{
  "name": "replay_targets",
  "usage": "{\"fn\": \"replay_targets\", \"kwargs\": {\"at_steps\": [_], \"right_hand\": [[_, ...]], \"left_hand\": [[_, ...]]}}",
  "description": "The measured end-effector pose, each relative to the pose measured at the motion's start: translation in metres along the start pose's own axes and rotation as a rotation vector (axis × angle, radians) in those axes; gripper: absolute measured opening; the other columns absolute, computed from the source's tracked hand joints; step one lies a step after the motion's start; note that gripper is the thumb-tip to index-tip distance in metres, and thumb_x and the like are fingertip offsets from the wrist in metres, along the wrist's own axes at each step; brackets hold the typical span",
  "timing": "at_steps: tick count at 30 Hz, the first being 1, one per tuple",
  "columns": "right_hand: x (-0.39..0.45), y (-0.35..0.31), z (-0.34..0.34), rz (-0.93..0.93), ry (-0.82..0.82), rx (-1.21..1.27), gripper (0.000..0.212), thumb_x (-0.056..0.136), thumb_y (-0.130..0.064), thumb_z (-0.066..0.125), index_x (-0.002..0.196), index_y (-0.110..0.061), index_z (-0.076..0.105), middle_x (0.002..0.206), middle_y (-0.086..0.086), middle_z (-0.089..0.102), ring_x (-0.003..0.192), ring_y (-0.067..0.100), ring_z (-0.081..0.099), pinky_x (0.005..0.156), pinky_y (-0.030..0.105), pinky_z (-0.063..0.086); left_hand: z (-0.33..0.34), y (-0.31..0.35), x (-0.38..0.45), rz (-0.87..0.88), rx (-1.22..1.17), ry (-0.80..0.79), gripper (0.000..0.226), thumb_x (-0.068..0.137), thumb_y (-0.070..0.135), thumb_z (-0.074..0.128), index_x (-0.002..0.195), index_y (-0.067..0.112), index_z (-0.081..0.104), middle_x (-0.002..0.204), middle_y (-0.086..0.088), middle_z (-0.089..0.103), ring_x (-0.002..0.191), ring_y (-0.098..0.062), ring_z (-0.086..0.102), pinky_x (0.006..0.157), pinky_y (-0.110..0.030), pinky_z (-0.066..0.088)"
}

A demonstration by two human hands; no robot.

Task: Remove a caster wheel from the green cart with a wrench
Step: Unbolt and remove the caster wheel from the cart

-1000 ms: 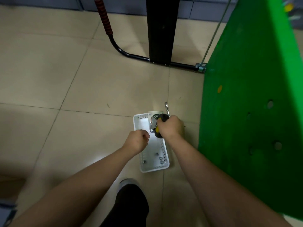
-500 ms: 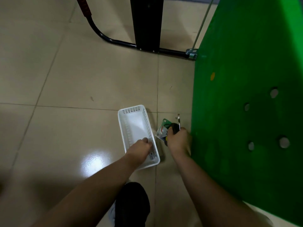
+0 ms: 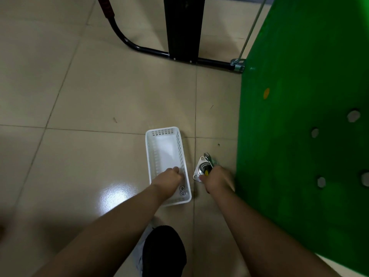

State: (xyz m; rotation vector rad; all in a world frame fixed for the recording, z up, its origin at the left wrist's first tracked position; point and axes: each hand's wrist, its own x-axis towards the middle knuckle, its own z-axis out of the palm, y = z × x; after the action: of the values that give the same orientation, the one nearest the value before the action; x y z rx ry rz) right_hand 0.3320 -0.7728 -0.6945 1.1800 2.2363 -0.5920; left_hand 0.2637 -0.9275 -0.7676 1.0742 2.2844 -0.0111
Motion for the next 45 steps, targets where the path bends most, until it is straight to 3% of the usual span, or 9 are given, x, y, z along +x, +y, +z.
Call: {"fn": "replay_targets", "kwargs": {"at_steps": [7, 11, 16, 26, 30, 36, 38, 42, 45], "right_hand": [[-0.007, -0.022, -0.036, 0.113, -0.048, 0.28, 0.032, 0.099, -0.026, 0.059, 0.122, -0.004, 0.066, 0.117, 0.014, 0.069, 0.1, 0.028, 0.065, 0.07, 0.027, 0.043], [-0.03, -0.038, -0.071, 0.019, -0.036, 0.429, 0.032, 0.098, -0.028, 0.056, 0.12, -0.006, 0.067, 0.119, 0.013, 0.068, 0.111, 0.03, 0.065, 0.072, 0.027, 0.04], [-0.074, -0.078, -0.142, -0.043, 0.169, 0.564, 0.042, 0.09, -0.043, 0.058, 0.103, -0.005, 0.072, 0.098, 0.013, 0.074, 0.087, 0.034, 0.073, 0.079, 0.043, 0.062], [-0.182, -0.088, -0.318, -0.292, 0.423, 0.563, 0.026, 0.093, -0.031, 0.061, 0.107, -0.01, 0.069, 0.101, 0.011, 0.07, 0.092, 0.031, 0.066, 0.072, 0.028, 0.045], [-0.19, -0.052, -0.363, -0.304, 0.51, 0.567, 0.035, 0.091, -0.036, 0.062, 0.112, -0.008, 0.067, 0.119, 0.014, 0.069, 0.11, 0.033, 0.066, 0.078, 0.03, 0.046], [-0.187, 0.016, -0.397, -0.306, 0.555, 0.572, 0.041, 0.088, -0.041, 0.064, 0.108, -0.005, 0.068, 0.113, 0.016, 0.07, 0.106, 0.034, 0.066, 0.078, 0.033, 0.05], [-0.185, 0.038, -0.4, -0.31, 0.566, 0.572, 0.04, 0.087, -0.042, 0.066, 0.102, -0.006, 0.069, 0.111, 0.016, 0.071, 0.106, 0.035, 0.066, 0.078, 0.033, 0.05], [-0.177, 0.082, -0.399, -0.326, 0.564, 0.644, 0.04, 0.085, -0.044, 0.07, 0.071, -0.01, 0.055, 0.092, 0.016, 0.069, 0.093, 0.036, 0.066, 0.075, 0.038, 0.052], [-0.173, 0.116, -0.394, -0.344, 0.546, 0.716, 0.042, 0.084, -0.044, 0.073, 0.066, -0.011, 0.053, 0.074, 0.011, 0.06, 0.076, 0.033, 0.061, 0.064, 0.038, 0.047]], "left_hand": [[-0.052, 0.002, -0.006, -0.038, -0.132, 0.088, 0.025, 0.097, 0.009, 0.05, 0.115, 0.008, 0.067, 0.106, -0.01, 0.049, 0.096, -0.035, 0.061, 0.091, -0.036, 0.052], [-0.117, 0.009, -0.015, -0.07, -0.214, 0.227, 0.026, 0.097, 0.012, 0.053, 0.114, 0.009, 0.071, 0.113, -0.017, 0.06, 0.104, -0.033, 0.061, 0.087, -0.028, 0.044], [-0.217, 0.029, -0.047, -0.166, -0.323, 0.483, 0.021, 0.088, 0.008, 0.062, 0.103, 0.006, 0.076, 0.105, -0.016, 0.073, 0.102, -0.033, 0.065, 0.082, -0.031, 0.045], [-0.37, 0.117, -0.117, -0.149, -0.498, 0.858, 0.008, 0.086, 0.02, 0.071, 0.082, 0.017, 0.065, 0.077, -0.001, 0.064, 0.072, -0.02, 0.054, 0.054, -0.028, 0.032], [-0.394, 0.159, -0.127, -0.036, -0.44, 0.845, 0.008, 0.088, 0.019, 0.068, 0.082, 0.014, 0.068, 0.077, -0.005, 0.064, 0.077, -0.025, 0.061, 0.06, -0.026, 0.032], [-0.398, 0.226, -0.125, 0.086, -0.335, 0.699, 0.006, 0.086, 0.017, 0.072, 0.087, 0.012, 0.069, 0.088, -0.015, 0.071, 0.093, -0.034, 0.066, 0.075, -0.033, 0.05], [-0.396, 0.244, -0.125, 0.12, -0.304, 0.651, 0.01, 0.085, 0.017, 0.074, 0.093, 0.009, 0.071, 0.095, -0.015, 0.073, 0.095, -0.031, 0.068, 0.071, -0.026, 0.043], [-0.385, 0.262, -0.126, 0.184, -0.273, 0.541, 0.013, 0.083, 0.012, 0.078, 0.095, 0.01, 0.075, 0.095, -0.006, 0.076, 0.092, -0.02, 0.071, 0.075, -0.016, 0.045], [-0.377, 0.266, -0.127, 0.193, -0.24, 0.464, 0.014, 0.082, 0.011, 0.079, 0.095, 0.008, 0.076, 0.095, -0.005, 0.076, 0.092, -0.018, 0.071, 0.087, -0.021, 0.052]]}}
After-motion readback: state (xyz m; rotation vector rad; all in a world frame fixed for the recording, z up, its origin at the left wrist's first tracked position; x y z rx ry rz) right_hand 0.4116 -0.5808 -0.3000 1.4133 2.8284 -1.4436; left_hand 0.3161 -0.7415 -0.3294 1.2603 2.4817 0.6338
